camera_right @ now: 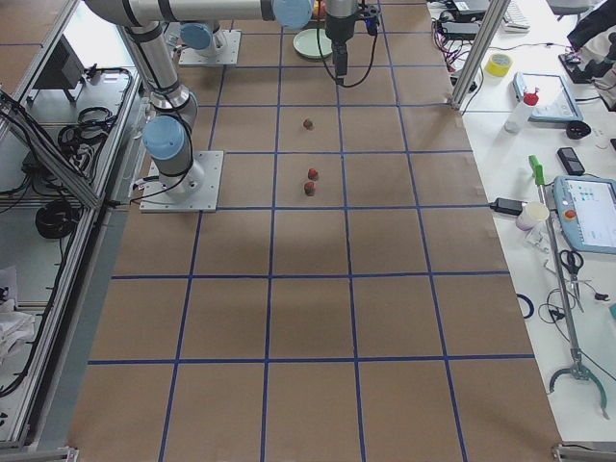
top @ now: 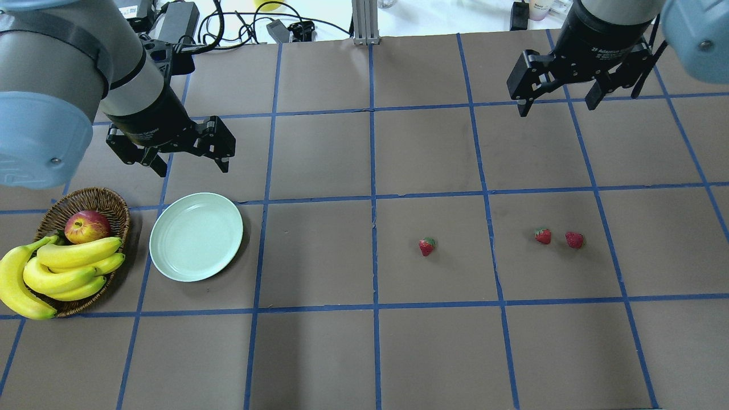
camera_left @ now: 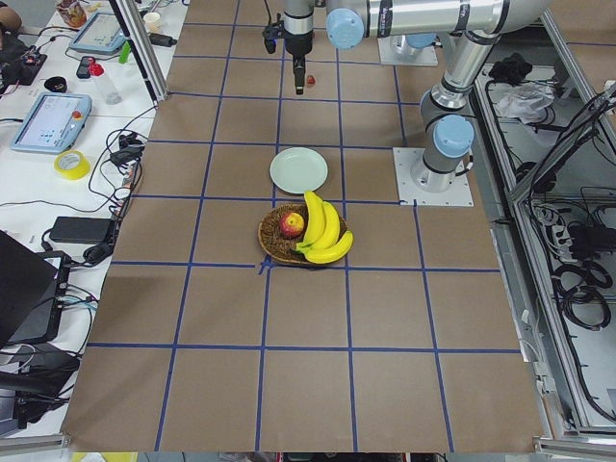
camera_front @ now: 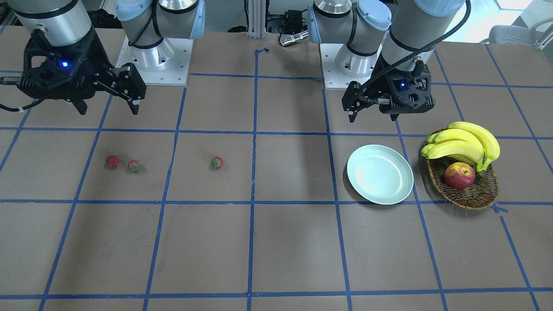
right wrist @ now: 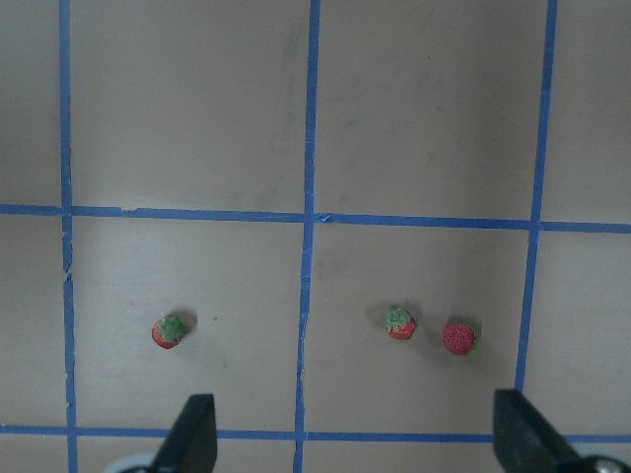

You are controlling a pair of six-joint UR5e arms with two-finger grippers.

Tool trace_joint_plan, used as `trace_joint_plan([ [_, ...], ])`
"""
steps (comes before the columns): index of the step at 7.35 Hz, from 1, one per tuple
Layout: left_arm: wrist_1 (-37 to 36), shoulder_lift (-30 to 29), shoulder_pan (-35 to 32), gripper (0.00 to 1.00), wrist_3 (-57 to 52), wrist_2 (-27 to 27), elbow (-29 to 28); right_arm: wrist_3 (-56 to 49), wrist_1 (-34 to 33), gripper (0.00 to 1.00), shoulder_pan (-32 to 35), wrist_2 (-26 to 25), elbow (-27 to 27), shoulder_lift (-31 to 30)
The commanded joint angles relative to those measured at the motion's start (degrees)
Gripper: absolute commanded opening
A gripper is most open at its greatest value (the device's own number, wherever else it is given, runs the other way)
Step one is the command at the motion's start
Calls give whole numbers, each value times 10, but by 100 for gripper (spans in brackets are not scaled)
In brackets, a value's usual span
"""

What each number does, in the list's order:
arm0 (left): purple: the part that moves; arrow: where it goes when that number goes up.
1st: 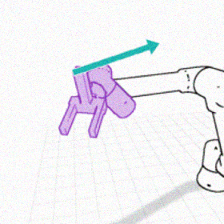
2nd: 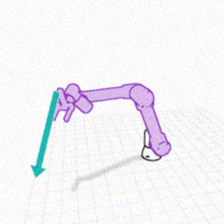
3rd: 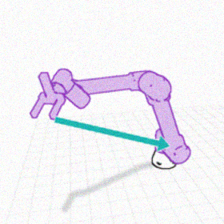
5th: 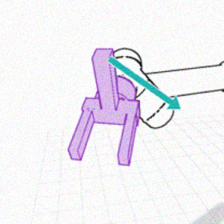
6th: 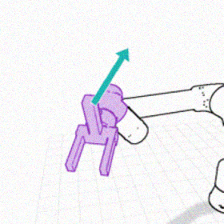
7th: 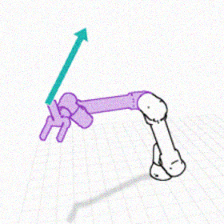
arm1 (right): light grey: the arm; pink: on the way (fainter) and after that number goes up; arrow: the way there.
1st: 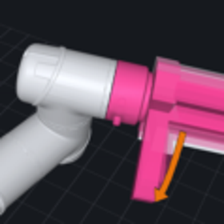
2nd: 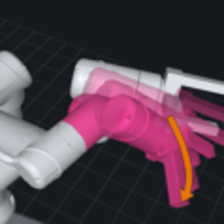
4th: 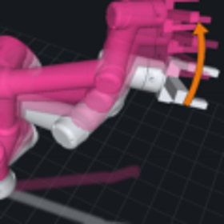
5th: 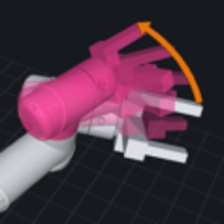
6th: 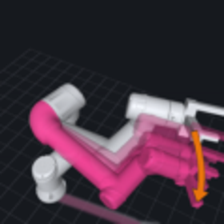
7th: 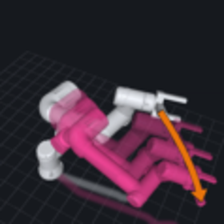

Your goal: Collect all strawberries into plate

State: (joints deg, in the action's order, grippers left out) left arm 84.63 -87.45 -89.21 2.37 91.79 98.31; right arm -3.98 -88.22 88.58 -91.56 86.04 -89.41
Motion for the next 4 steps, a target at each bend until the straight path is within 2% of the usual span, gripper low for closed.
trace_joint_plan([
  [1,0,0,0,100,0,1,1,-1,25,100,-1,0,-17,2],
  [4,0,0,0,100,0,2,1,3,68,100,-2,2,-25,8],
])
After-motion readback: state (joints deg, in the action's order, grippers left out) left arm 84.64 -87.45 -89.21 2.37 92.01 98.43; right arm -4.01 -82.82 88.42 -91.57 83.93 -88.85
